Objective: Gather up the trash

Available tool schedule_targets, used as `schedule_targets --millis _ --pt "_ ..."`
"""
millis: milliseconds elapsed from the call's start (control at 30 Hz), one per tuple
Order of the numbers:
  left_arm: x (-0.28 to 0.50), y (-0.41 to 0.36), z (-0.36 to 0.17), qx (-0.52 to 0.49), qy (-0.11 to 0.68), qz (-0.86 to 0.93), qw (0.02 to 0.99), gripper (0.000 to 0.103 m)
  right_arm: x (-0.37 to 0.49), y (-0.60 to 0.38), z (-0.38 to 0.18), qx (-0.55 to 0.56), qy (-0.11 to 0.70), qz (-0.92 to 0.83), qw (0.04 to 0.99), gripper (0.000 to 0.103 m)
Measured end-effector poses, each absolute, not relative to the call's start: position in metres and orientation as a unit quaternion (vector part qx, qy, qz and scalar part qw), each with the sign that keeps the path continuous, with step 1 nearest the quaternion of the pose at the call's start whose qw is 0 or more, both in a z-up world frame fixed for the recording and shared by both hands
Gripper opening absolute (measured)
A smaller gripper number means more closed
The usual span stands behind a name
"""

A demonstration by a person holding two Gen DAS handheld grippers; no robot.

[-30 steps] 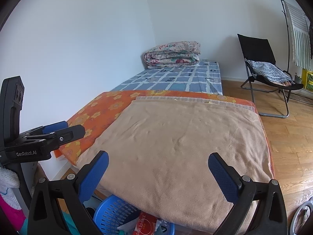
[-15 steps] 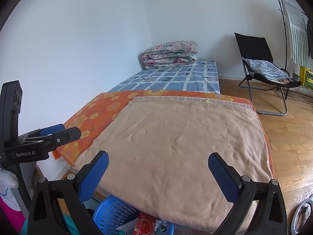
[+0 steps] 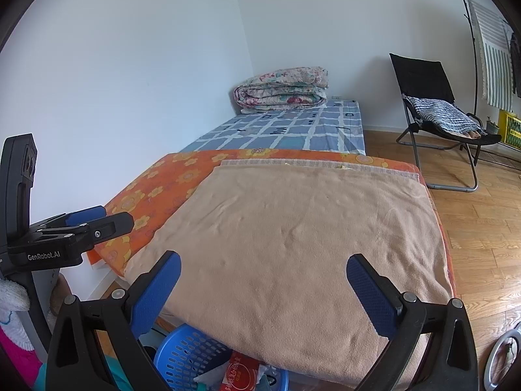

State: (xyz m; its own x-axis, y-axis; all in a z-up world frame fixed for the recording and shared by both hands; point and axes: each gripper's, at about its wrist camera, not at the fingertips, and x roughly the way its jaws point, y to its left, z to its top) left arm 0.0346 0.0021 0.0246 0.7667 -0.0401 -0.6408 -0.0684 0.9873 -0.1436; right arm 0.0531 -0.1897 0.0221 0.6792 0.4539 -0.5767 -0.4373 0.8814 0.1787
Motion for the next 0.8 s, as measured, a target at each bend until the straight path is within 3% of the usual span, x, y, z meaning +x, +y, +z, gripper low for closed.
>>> schedule_targets --millis 800 --pt "0.024 0.020 0.020 -0.075 0.344 0.025 0.936 0.103 0.053 -0.192 0.018 0.005 0.319 0.244 0.916 0.103"
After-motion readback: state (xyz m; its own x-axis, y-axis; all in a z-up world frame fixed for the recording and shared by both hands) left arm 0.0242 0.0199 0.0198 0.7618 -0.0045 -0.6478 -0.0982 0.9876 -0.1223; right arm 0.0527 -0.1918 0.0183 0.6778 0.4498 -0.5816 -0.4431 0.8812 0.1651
